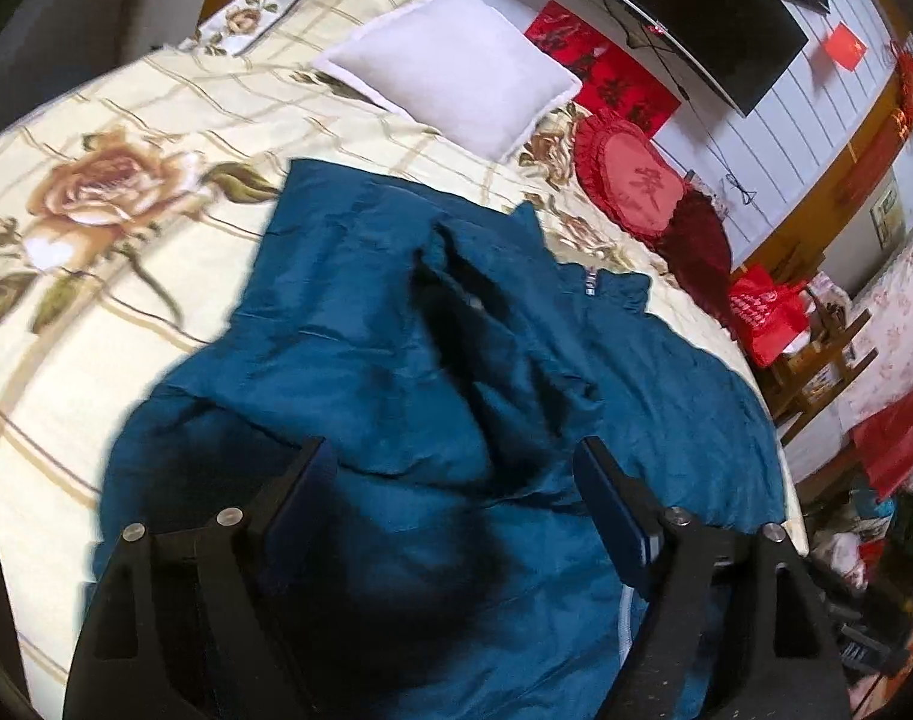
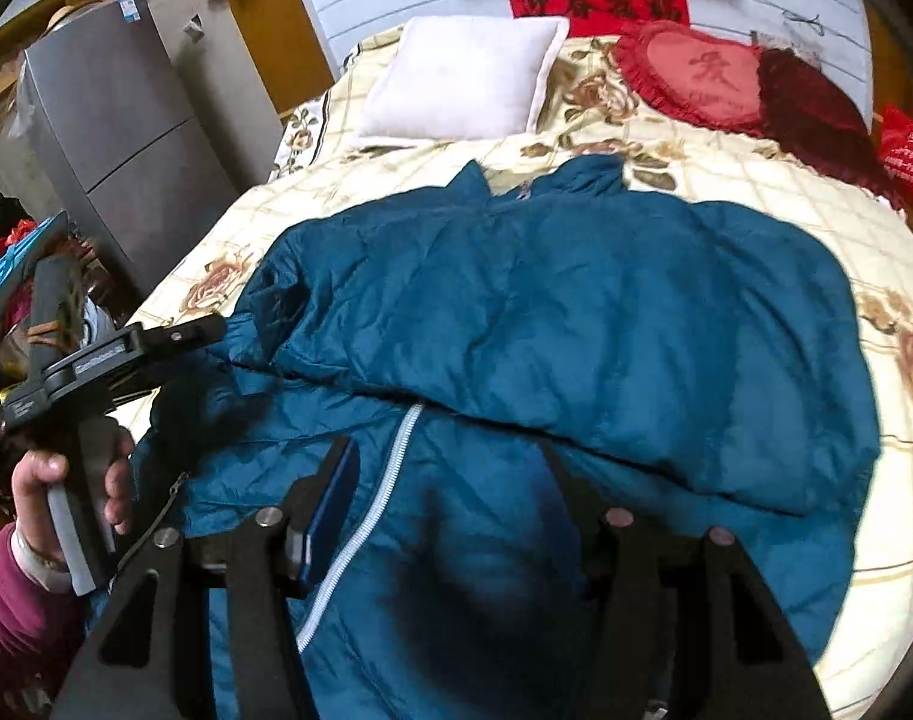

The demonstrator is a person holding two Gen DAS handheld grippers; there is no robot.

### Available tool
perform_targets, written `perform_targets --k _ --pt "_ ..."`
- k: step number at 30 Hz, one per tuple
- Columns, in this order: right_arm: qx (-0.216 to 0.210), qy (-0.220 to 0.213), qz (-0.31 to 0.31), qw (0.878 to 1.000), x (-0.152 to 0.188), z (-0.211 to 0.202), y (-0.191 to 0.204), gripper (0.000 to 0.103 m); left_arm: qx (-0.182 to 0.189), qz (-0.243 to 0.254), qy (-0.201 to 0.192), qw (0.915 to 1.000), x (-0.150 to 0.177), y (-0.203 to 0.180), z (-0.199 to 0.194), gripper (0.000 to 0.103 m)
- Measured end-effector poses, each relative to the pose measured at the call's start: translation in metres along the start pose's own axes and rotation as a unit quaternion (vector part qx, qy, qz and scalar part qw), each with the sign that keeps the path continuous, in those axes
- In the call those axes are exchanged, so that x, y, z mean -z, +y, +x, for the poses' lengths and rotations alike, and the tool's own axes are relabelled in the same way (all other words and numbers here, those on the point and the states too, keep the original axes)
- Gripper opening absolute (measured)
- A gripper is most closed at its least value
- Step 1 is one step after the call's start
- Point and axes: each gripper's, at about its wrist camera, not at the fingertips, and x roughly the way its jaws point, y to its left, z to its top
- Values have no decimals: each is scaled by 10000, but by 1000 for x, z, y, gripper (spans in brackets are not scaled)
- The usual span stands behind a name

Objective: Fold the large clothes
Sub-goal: 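Lower the sleeve onto the jacket body and open the right tool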

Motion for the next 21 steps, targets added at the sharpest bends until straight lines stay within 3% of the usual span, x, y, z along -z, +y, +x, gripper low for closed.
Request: perform_targets --k 3,11,13,15,18,21 --pt "90 -8 -7 10000 6 -13 -11 62 77 -6 20 10000 -2 -16 10 78" --pt "296 -310 35 9991 17 -49 -39 62 -583 512 9 9970 -7 -49 45 74" --pt "366 -436 106 9983 18 -57 -46 62 -532 436 -12 9976 -11 -49 47 41" --pt "575 -622 167 9963 20 -69 -55 63 -564 442 -11 9974 -20 -51 44 25" --pt "955 -692 284 9926 19 -75 -74 68 -442 550 -258 9972 -33 -59 28 14" --pt "1275 -541 651 9882 21 -72 -99 68 -336 758 -651 9944 -46 -69 2 13"
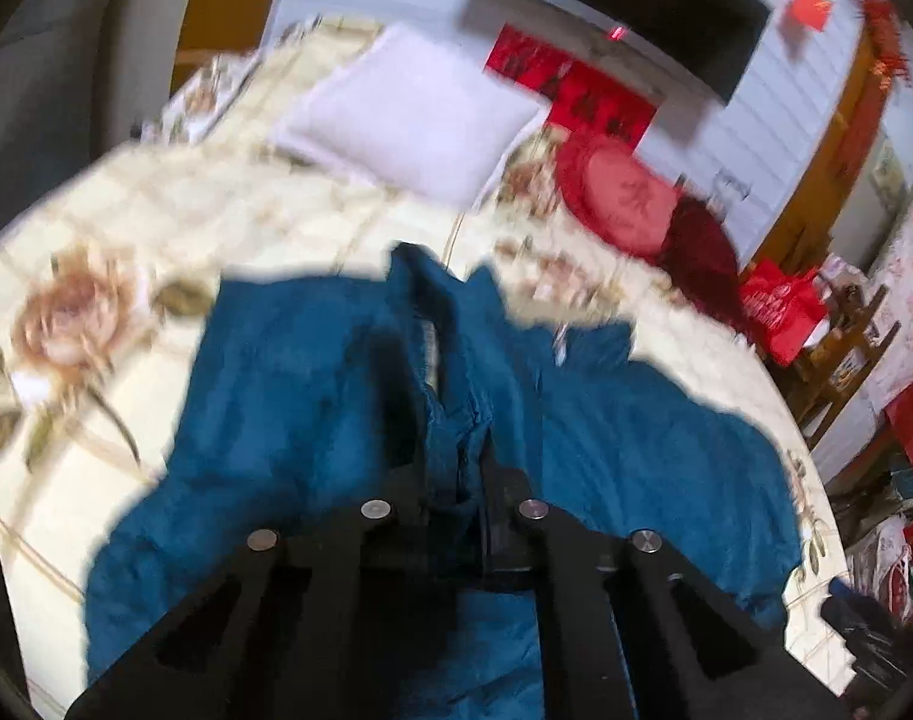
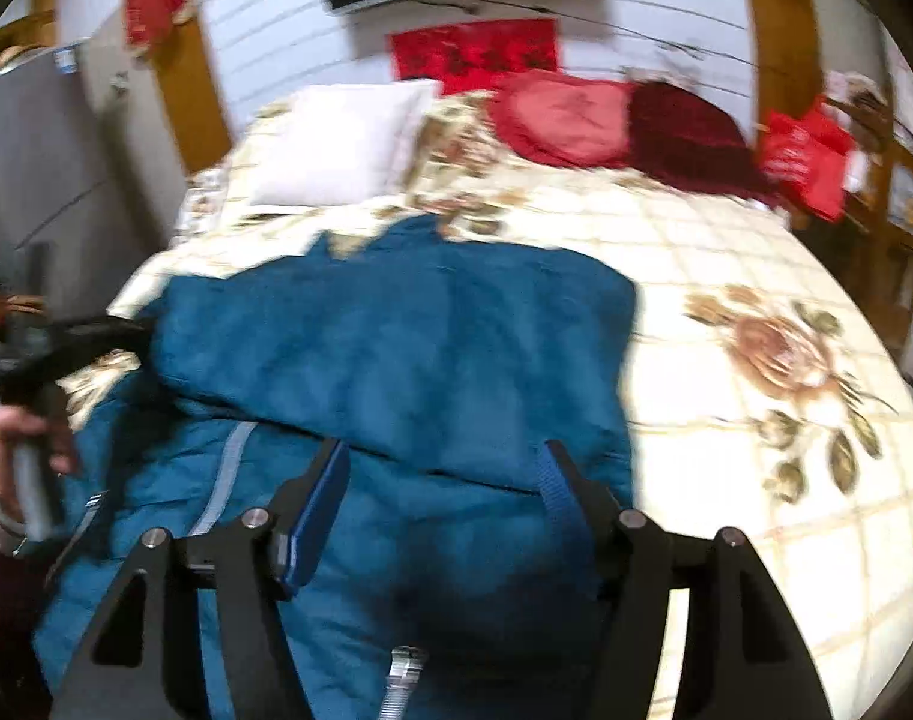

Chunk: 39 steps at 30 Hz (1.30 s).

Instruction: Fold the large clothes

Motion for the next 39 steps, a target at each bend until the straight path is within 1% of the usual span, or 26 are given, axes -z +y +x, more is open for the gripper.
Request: perform_targets --k 2,3,4,5,7,11,12,14,15,16,17,19,21,24,25,26,28,30,32,34,36,37,38,39 --pt "30 135 249 9996 1 8 -12 68 67 39 -159 9998 -8 0 -13 19" --pt "-2 210 418 9989 1 13 -18 68 12 59 -179 9998 -10 1 -16 26" --pt "-38 224 464 9987 1 16 -20 68 -29 63 -177 9998 -9 4 -18 27" --pt "-91 221 486 9985 0 20 -21 68 -57 26 -108 9999 -7 11 -16 27" --pt "-60 177 453 9988 -4 23 -19 68 -134 -50 59 9999 -1 21 -8 27" --pt "-163 -2 369 9992 -17 36 -8 68 -428 -394 523 9969 24 54 23 27" --pt "-196 56 319 9993 -19 44 -4 68 -445 -464 594 9962 28 60 29 27" --pt "-230 512 266 9981 -20 73 -3 67 -388 -560 667 9954 35 67 36 28" --pt "-208 730 298 9967 -18 88 -5 63 -377 -571 687 9953 36 69 37 33" --pt "-242 857 337 9955 -15 97 -7 62 -375 -570 675 9954 36 69 35 38" --pt "-293 907 370 9948 -12 101 -8 63 -389 -552 645 9956 35 69 31 42" --pt "-359 862 395 9948 -11 98 -11 63 -459 -467 567 9962 29 70 21 58" --pt "-463 808 564 9941 -12 85 -16 62 -507 -366 312 9976 22 70 4 64" --pt "-410 411 599 9965 -22 62 -19 62 -569 -187 -180 9980 10 64 -19 72" --pt "-332 282 530 9976 -29 56 -17 62 -557 -165 -280 9979 7 62 -23 76" --pt "-231 213 479 9984 -37 54 -15 62 -509 -144 -372 9979 3 56 -25 79" --pt "-52 118 450 9989 -53 56 -11 62 -415 -136 -359 9984 -2 49 -22 80" --pt "29 81 422 9991 -66 65 -6 62 -329 -77 -233 9992 -4 34 -8 80" --pt "163 34 350 9992 -80 81 1 62 -329 49 -85 9994 -2 23 8 80" --pt "269 38 277 9992 -88 100 10 62 -412 192 97 9989 2 11 29 79" --pt "416 70 182 9989 -95 117 12 62 -568 329 396 9971 6 6 53 79" --pt "507 85 131 9986 -98 127 14 62 -683 351 549 9955 9 7 63 79" --pt "567 106 101 9983 -96 134 13 62 -851 317 794 9927 13 12 79 79" --pt "655 188 61 9977 -95 145 11 62 -830 238 853 9926 17 16 85 79"
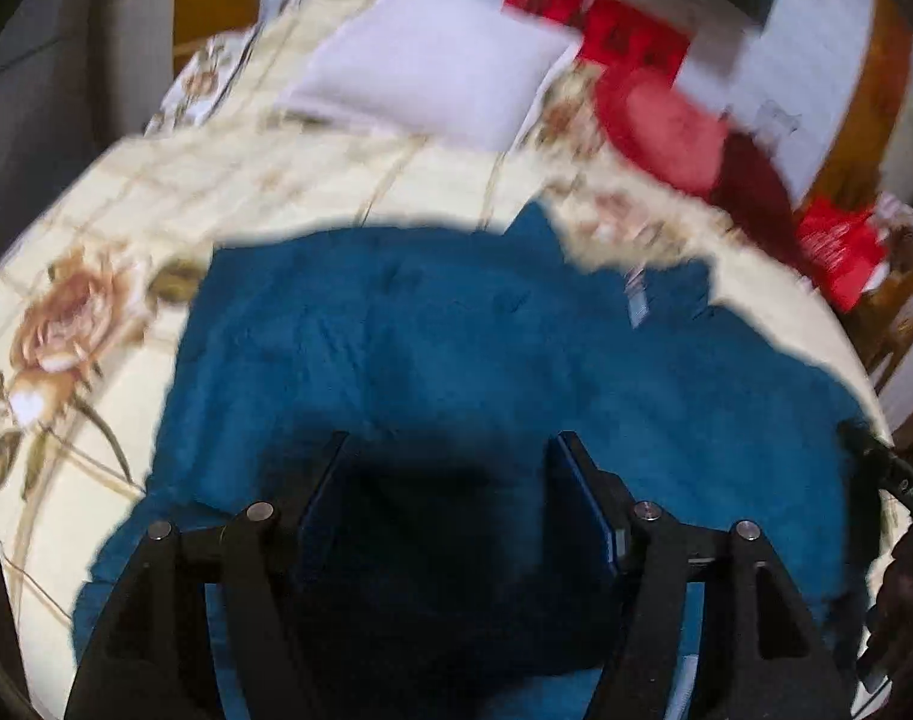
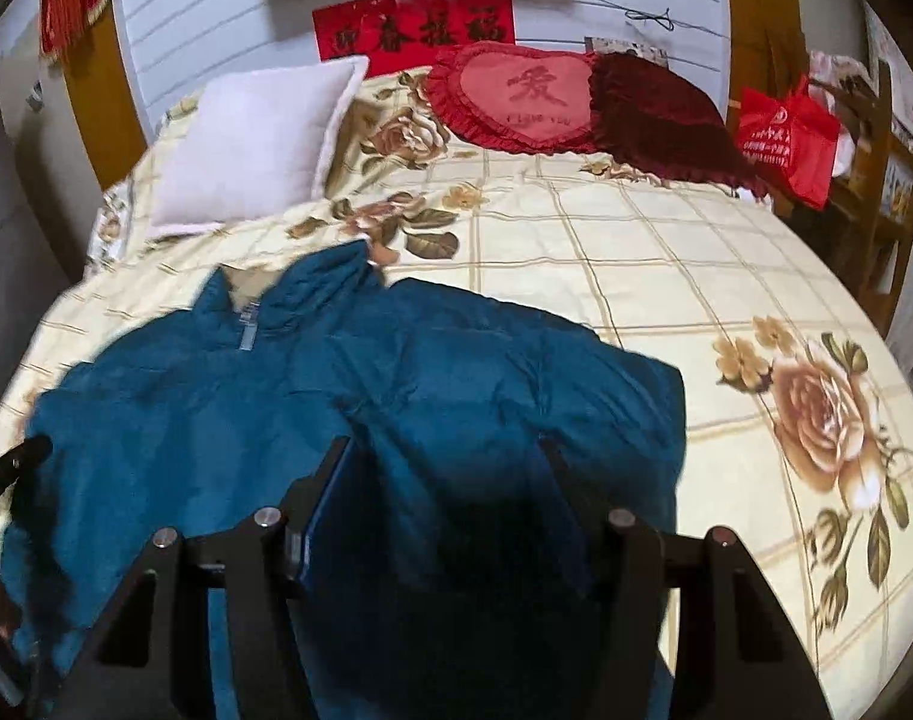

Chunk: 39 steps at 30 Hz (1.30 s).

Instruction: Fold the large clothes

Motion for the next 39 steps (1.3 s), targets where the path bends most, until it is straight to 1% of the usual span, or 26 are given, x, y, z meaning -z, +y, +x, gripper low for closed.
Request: perform_targets --k 2,3,6,8,10,11,13,14,15,18,19,22,25,28,30,32,34,36,38,39 --pt "8 157 22 9999 5 18 -6 62 124 -69 -75 9999 4 5 6 80" --pt "-43 186 69 9998 8 26 -10 62 155 -24 -120 9998 6 5 8 80" --pt "-62 117 55 9999 14 32 -12 62 113 154 -129 9997 10 2 10 80" --pt "23 215 -13 9998 13 32 -8 62 100 165 -114 9997 12 1 9 80" --pt "66 298 45 9995 11 24 -7 62 137 143 -76 9998 12 3 10 80" --pt "38 251 125 9996 12 13 -7 62 174 122 -64 9998 12 5 10 80" --pt "-323 17 233 9992 16 -13 -3 62 246 98 -60 9996 13 8 10 80" --pt "-461 -40 188 9988 19 -23 1 62 267 107 -56 9996 14 9 10 80" --pt "-511 -61 124 9986 21 -28 5 62 269 117 -53 9996 14 9 10 80" --pt "-597 7 -394 9974 31 -38 30 63 264 150 -75 9995 16 9 8 80" --pt "-587 92 -583 9965 37 -35 38 63 268 155 -82 9995 17 9 8 80" --pt "-337 382 -909 9946 56 -15 47 63 321 168 -155 9992 20 11 8 80" --pt "-314 313 -879 9951 67 -6 47 63 271 230 -198 9992 22 9 8 80" --pt "-328 404 -821 9953 66 -14 46 63 195 288 -218 9992 24 8 8 80" --pt "-375 360 -749 9958 67 -27 43 63 201 278 -223 9992 25 8 8 80" --pt "-392 138 -698 9967 70 -46 37 63 198 281 -238 9991 25 8 9 80" --pt "-251 -144 -639 9975 72 -65 27 63 167 307 -239 9991 24 8 9 80" --pt "-62 -272 -537 9982 72 -71 15 64 131 334 -243 9991 24 7 9 80" --pt "97 -189 -421 9989 69 -65 2 63 103 356 -248 9990 25 6 9 80" --pt "198 -8 -340 9992 70 -54 -5 63 80 374 -254 9989 25 6 9 80"
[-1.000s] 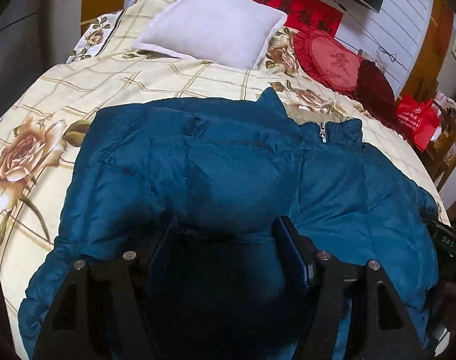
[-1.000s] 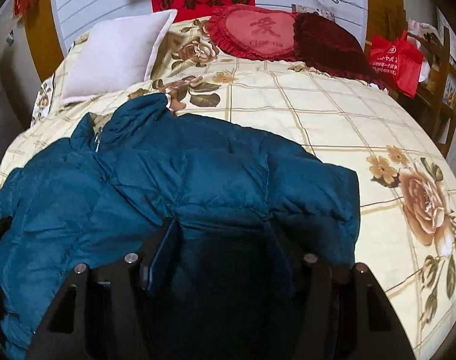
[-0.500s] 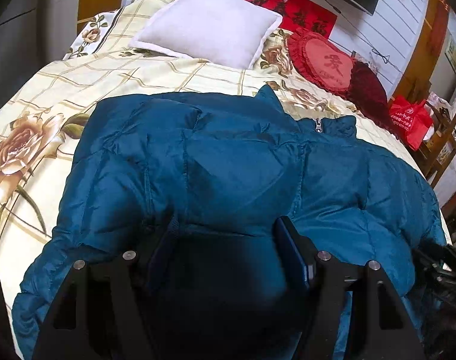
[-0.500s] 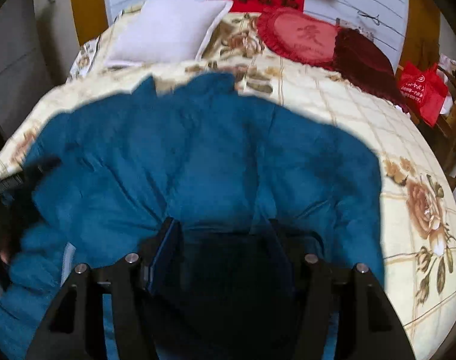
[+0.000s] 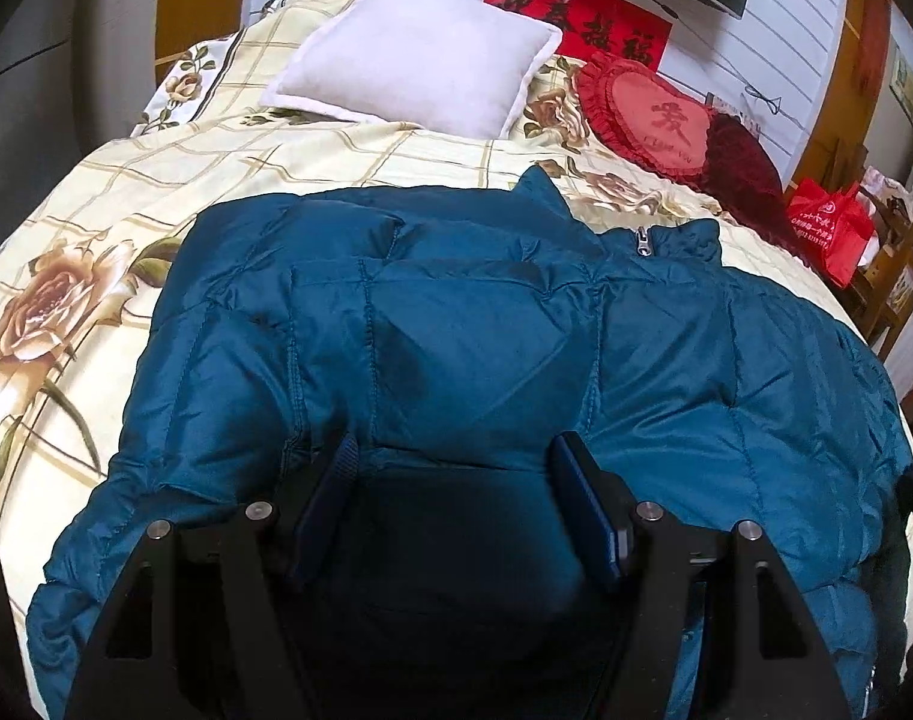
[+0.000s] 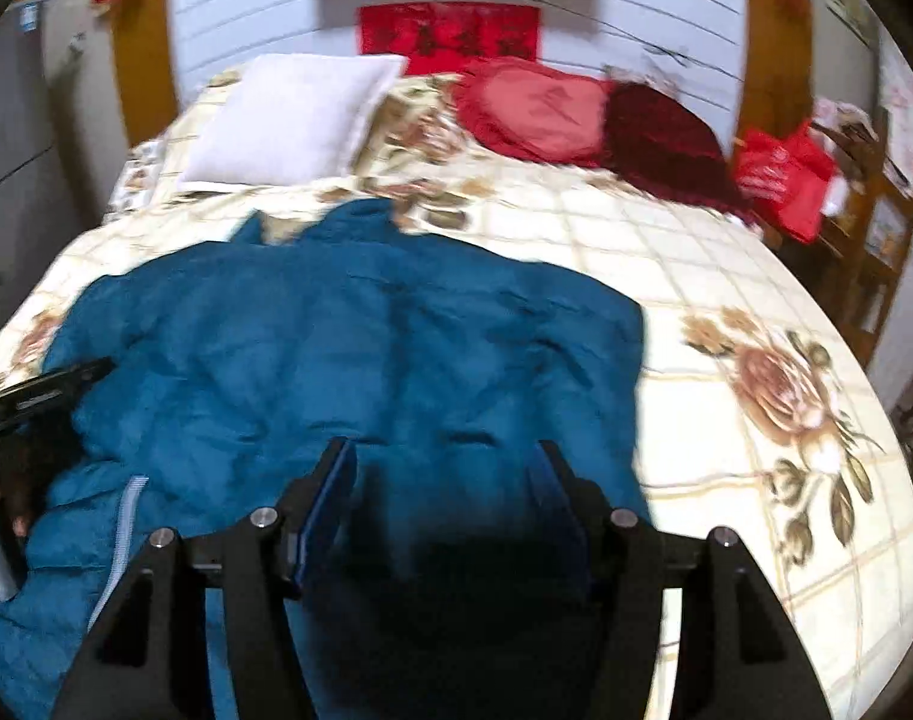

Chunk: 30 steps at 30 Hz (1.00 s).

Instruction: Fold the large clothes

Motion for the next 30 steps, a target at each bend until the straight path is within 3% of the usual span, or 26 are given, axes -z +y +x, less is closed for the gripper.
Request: perform_targets --k 2,8,11,17,21,24,30 --pt "-2 198 25 9998 5 15 -5 63 -36 39 -10 10000 0 -2 1 80" --pt "205 271 -237 9991 9 30 3 63 -139 129 -17 9998 1 -7 1 80" --pt "154 350 -87 9992 7 15 2 63 -110 82 78 9999 1 -5 -3 80" --pt "207 71 -185 9996 10 -16 8 64 -110 60 32 9999 9 0 -19 80" --pt "261 585 -217 9977 19 14 11 65 -179 126 3 9998 17 -1 -27 80" --pt "296 517 -207 9980 20 15 12 65 -219 146 48 9996 19 0 -34 80" --pt "2 336 -61 9994 25 -25 14 65 -249 -37 89 9996 22 14 -61 80"
